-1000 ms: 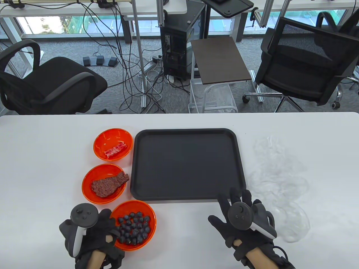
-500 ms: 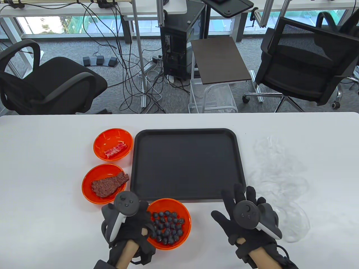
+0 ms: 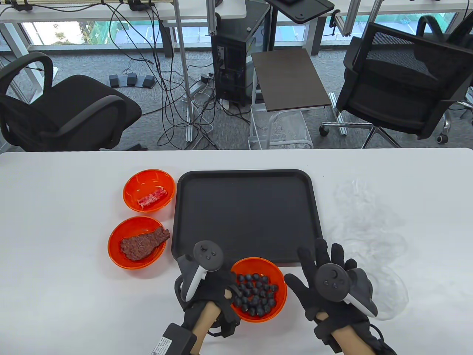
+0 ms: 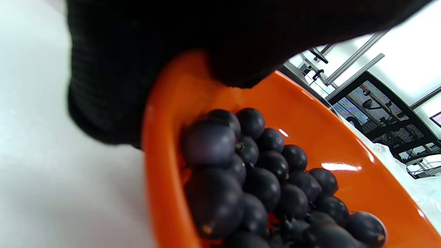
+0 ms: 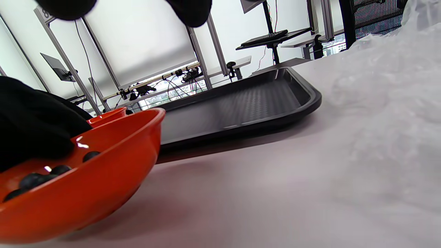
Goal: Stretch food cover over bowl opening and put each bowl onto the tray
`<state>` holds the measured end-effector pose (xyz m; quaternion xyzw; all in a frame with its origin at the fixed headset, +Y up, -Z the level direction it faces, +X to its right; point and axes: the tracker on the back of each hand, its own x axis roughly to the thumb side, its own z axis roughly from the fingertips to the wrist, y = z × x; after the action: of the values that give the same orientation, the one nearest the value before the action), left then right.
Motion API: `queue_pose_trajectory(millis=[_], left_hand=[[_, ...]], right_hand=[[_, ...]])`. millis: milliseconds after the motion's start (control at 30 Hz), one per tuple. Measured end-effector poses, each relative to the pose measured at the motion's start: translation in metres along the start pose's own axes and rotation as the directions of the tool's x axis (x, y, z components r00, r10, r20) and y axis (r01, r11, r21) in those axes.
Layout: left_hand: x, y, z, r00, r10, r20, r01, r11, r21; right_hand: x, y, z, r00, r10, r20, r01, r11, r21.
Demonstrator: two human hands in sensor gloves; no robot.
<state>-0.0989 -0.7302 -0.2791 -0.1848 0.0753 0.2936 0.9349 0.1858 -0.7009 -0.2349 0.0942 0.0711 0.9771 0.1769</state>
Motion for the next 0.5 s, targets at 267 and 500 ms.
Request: queue_pose_trajectory(millis=[267,500], left_hand=[[0.0023,-0.0061,-0.0041,1.0,-0.011,0.013,0.011,1.0,-0.006],[0.0026,-0.0076,-0.003,1.0,-0.008,0.024,0.008,1.0,-0.009]], right_hand=[[0.0002,0.0006,-0.0004,1.0,0.001,-0.005,-0.001,1.0,0.013],[0.0008,0.0016,-0.0013,1.0,0.005,-0.002,-0.005,1.0,0.025]])
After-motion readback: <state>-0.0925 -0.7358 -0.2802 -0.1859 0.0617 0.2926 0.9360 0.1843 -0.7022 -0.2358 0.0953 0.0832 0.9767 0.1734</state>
